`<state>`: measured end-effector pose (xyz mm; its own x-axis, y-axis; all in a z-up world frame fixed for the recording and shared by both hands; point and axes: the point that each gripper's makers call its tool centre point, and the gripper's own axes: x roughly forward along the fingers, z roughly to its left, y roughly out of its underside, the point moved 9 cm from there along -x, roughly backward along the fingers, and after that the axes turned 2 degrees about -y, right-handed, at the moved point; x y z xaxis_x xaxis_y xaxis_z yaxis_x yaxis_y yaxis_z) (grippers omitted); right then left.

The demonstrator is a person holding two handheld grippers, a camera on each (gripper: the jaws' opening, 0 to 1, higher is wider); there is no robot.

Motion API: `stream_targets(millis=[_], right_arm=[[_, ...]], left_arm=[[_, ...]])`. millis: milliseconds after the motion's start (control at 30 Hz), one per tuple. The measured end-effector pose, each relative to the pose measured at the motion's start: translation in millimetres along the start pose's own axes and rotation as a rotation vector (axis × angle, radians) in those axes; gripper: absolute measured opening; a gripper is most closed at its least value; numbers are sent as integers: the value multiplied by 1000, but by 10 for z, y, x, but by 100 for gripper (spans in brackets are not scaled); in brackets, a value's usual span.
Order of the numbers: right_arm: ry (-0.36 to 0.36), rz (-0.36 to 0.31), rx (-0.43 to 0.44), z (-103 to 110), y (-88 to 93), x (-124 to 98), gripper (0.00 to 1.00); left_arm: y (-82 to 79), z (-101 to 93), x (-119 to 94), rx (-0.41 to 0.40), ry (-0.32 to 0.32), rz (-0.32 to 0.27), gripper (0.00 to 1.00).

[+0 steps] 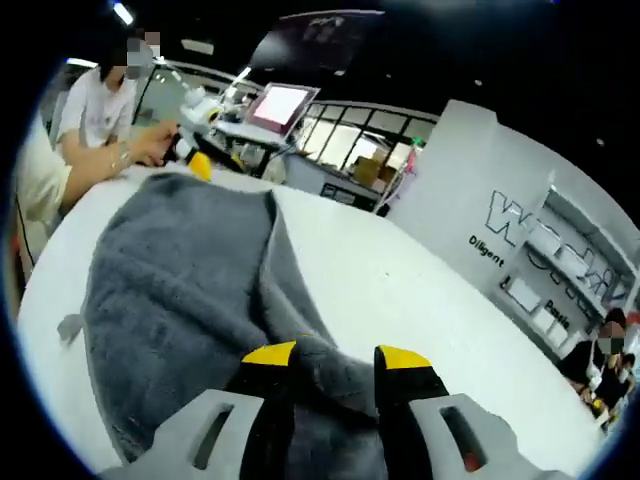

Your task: Fold the towel on the table until its edges align and the towel forms a compact rectangular stack.

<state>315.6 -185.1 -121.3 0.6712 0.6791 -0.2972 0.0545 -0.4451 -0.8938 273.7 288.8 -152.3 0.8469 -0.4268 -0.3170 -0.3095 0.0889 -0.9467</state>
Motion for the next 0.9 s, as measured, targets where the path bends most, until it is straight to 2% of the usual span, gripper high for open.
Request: stream_targets(millis=[133,200,233,267,333,367,400,500,667,767,900], right_arm=[[216,20,127,-601,3,-80,26],[233,59,204,-828,59,-39,24],[232,84,215,-884,86,-22,24],[233,126,223,-953,134,11,24],[228,255,199,-1052,275,89,24],[230,270,193,-1064,295,102,24],[228,350,162,-1110,392,148,24],[229,435,150,-1145,539,217,24],[228,474,168,-1233,698,318,23],[214,505,175,-1062,831,292,23],[199,502,226,-1029,882,281,17]], left_arm=[[1,-6,6,0,-2,2,98],[5,-10,9,2,0,5,98],[9,-12,10,1,0,7,98],[12,-9,11,0,-1,9,98],[17,0,11,-1,-5,12,98],[18,4,12,-2,-6,13,98],[24,3,14,-4,-9,15,98],[36,-15,18,-6,-7,17,98],[31,-17,18,-4,-6,17,98],[31,-10,20,-4,-6,19,98],[17,-18,28,5,3,21,98]])
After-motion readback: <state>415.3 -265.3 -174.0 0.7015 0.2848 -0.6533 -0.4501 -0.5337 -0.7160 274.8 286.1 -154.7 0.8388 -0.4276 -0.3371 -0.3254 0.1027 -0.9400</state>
